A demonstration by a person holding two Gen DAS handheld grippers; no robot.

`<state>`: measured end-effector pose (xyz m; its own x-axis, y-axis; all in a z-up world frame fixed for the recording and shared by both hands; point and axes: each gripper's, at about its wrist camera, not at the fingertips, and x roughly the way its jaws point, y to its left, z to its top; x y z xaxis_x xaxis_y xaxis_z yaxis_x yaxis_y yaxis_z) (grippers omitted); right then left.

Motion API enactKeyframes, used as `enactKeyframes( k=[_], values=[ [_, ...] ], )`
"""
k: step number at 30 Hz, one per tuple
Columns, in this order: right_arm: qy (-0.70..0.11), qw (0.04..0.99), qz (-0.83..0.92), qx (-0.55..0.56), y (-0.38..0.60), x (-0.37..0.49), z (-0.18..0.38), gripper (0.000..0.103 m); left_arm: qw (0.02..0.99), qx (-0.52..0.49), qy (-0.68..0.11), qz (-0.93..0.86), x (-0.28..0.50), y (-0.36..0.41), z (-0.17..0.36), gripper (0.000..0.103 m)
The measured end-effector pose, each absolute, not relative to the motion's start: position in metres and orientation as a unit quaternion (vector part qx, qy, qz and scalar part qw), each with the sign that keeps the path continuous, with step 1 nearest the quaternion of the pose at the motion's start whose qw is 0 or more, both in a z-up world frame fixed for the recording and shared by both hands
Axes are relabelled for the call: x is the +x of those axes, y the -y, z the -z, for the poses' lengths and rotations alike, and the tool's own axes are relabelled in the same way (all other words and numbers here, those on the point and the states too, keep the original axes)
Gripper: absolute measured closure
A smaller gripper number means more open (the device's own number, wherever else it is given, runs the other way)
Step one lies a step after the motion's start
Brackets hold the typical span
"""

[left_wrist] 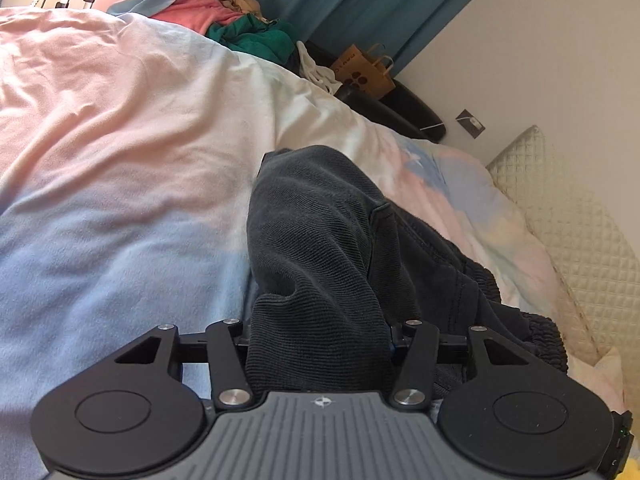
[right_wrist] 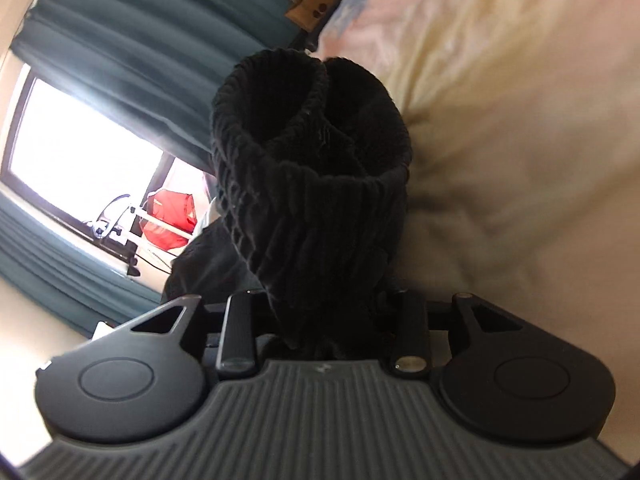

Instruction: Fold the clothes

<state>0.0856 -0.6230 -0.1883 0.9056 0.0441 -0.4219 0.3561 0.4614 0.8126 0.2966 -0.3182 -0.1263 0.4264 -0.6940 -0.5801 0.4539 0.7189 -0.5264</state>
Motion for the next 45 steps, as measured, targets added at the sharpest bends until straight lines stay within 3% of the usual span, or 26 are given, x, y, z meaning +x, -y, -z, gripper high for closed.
enactKeyframes(
  k=[7, 9, 13, 15, 17, 20, 22, 24, 26, 28, 45],
  values=[
    [-0.235, 0.814, 0.12, 0.517, 0.621, 0.075, 0.165, 0.057, 0.85, -0.101, -0.411, 0.313, 0.283, 0.316, 0.093, 0.034],
    [-0.252, 0.822, 0.145, 0.49, 0.616, 0.066, 0.144, 0.057, 0.86, -0.064, -0.407, 0.302, 0.272, 0.315, 0.074, 0.024],
    [-0.262, 0.852, 0.19, 0.412, 0.597, 0.043, 0.092, 0.058, 0.872, -0.019, -0.378, 0.311, 0.239, 0.305, 0.026, 0.018],
    [-0.253, 0.868, 0.19, 0.383, 0.586, 0.032, 0.062, 0.057, 0.881, 0.005, -0.356, 0.313, 0.217, 0.3, -0.002, 0.006],
    [-0.247, 0.883, 0.185, 0.355, 0.571, 0.02, 0.032, 0.057, 0.889, 0.026, -0.33, 0.317, 0.192, 0.294, -0.03, 0.001],
    [-0.23, 0.908, 0.169, 0.307, 0.548, 0.0, -0.011, 0.055, 0.898, 0.044, -0.297, 0.32, 0.153, 0.283, -0.069, 0.0],
    [-0.215, 0.921, 0.159, 0.284, 0.533, -0.013, -0.036, 0.031, 0.901, 0.054, -0.282, 0.325, 0.127, 0.276, -0.09, 0.0],
    [-0.197, 0.932, 0.149, 0.264, 0.516, -0.027, -0.058, 0.019, 0.906, 0.065, -0.264, 0.325, 0.1, 0.267, -0.108, 0.0],
    [-0.185, 0.941, 0.145, 0.242, 0.497, -0.039, -0.075, 0.02, 0.915, 0.075, -0.243, 0.313, 0.073, 0.257, -0.122, 0.0],
    [-0.18, 0.947, 0.143, 0.225, 0.48, -0.051, -0.086, 0.013, 0.923, 0.084, -0.227, 0.299, 0.047, 0.245, -0.131, 0.0],
    [-0.138, 0.968, 0.151, 0.148, 0.371, -0.119, -0.067, 0.013, 0.956, 0.045, -0.156, 0.243, -0.082, 0.132, -0.121, 0.0]
  ],
)
